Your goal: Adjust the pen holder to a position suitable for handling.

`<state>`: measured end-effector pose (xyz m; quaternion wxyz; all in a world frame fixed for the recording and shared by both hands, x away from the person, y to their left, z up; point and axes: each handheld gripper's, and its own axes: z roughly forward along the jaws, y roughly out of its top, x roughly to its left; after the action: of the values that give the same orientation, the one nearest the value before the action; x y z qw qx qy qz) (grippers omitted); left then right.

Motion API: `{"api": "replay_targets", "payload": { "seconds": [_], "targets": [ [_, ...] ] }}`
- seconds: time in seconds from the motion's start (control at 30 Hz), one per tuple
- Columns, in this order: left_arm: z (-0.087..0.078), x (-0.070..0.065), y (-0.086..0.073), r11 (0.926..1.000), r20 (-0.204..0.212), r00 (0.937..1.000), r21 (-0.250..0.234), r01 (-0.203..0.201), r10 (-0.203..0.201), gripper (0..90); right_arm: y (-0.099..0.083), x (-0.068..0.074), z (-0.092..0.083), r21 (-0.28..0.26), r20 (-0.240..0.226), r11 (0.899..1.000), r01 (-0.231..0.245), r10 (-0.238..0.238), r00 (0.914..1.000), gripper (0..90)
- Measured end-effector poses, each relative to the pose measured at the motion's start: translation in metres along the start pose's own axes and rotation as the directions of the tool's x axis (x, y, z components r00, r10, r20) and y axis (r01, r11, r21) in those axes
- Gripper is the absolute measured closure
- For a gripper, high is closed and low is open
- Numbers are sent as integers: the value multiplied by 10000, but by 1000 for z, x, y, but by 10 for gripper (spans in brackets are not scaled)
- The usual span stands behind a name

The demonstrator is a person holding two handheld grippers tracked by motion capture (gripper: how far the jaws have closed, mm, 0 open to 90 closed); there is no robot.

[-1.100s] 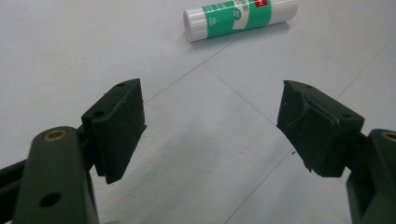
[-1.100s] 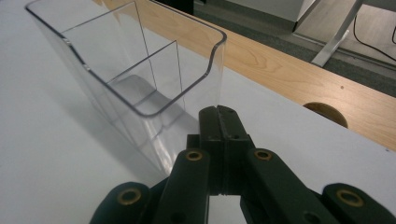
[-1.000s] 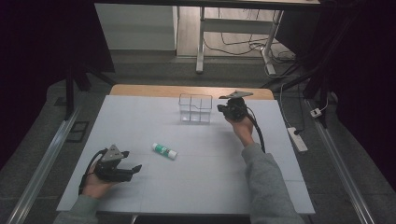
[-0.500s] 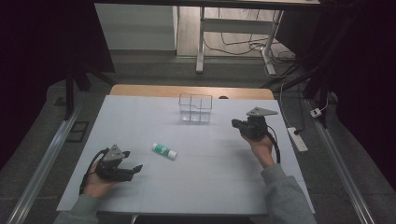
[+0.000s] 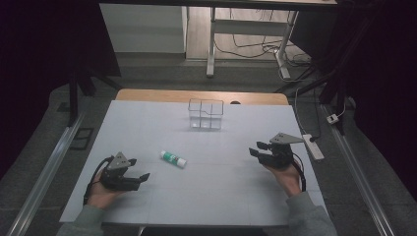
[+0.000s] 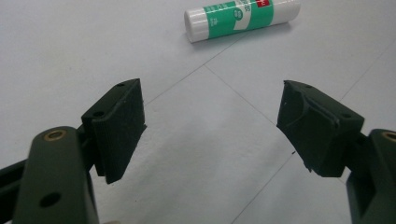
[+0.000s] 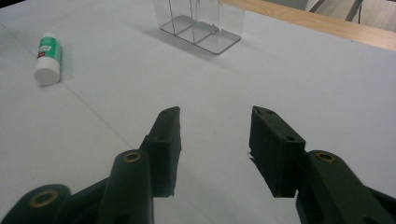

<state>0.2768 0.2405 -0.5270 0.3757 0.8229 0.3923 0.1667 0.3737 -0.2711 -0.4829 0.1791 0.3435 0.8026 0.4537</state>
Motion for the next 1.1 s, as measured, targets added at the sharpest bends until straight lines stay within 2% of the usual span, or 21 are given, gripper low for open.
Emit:
{"api": "replay_targets", "payload": {
  "seconds": [0.07,0.43,0.53,0.6,0.73,0.9,1.1],
  "targets": [
    [1,1,0,10000,7,10000,14,-7,7,234,-9,2,-7,59,-23,10000,-43,44,10000,471],
    [1,-1,2,10000,-2,10000,-18,-56,56,236,-27,10,-33,-193,-217,9998,-19,14,9998,396],
    [2,-1,3,10000,-17,10000,-51,-46,46,236,-33,13,-39,-225,-333,9997,82,-89,9994,387],
    [2,-1,3,9999,-17,10000,-91,-55,55,236,-37,14,-42,-262,-176,9992,306,-311,9994,388],
    [1,-1,5,9998,47,9999,-156,-95,96,237,-40,13,-42,-289,-167,9991,316,-320,9993,383],
    [-1,-2,6,9996,160,9997,-221,-179,182,245,-40,12,-38,-224,-238,9982,554,-559,9982,379],
    [-3,-6,8,9991,293,9990,-250,-333,340,245,-41,8,-36,-152,-305,9986,507,-511,9982,366]
  ]
}}
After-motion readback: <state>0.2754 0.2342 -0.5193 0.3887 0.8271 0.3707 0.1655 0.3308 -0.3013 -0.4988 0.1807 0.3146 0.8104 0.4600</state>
